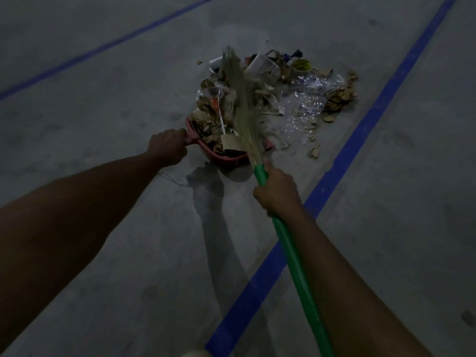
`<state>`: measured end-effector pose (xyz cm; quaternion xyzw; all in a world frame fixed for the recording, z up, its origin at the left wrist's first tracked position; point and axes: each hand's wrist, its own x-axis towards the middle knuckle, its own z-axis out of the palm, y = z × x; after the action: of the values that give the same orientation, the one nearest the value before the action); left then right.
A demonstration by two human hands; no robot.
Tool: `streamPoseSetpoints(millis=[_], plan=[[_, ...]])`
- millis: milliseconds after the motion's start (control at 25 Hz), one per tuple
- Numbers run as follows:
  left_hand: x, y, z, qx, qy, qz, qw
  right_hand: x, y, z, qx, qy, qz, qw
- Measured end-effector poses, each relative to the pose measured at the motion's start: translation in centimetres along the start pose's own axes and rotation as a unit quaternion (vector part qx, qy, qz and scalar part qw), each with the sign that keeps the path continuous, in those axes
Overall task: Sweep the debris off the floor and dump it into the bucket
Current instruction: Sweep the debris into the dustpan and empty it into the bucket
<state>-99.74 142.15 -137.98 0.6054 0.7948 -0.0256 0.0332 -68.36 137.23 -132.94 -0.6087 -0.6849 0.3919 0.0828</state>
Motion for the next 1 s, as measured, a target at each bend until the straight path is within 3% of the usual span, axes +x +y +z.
streamPoseSetpoints(millis=[120, 240, 440, 640, 1000], plan=[[0.0, -0.1, 0.1, 0.004, 0.003, -0.001, 1.0, -2.7, 1.1, 2.8, 0.0, -0.009, -0.045, 0.999], [0.3, -0.3, 0.3, 0.001, 0.006, -0.002, 1.0, -5.7, 2.5, 2.9, 0.052, 0.038, -0.043, 0.997], [-0.1, 0.0, 0.1, 0.009, 0.009, 0.005, 1.0, 0.8, 1.9, -1.5, -0.023, 0.107, -0.029, 0.994], [0.1, 0.2, -0.1, 0.014, 0.016, 0.007, 1.0, 8.0, 1.2, -2.2, -0.142, 0.018, 0.008, 0.99], [0.8, 0.4, 0.0, 0.003, 0.03, -0.021, 0.999, 11.0, 5.7, -4.9, -0.265, -0.031, -0.092, 0.959]])
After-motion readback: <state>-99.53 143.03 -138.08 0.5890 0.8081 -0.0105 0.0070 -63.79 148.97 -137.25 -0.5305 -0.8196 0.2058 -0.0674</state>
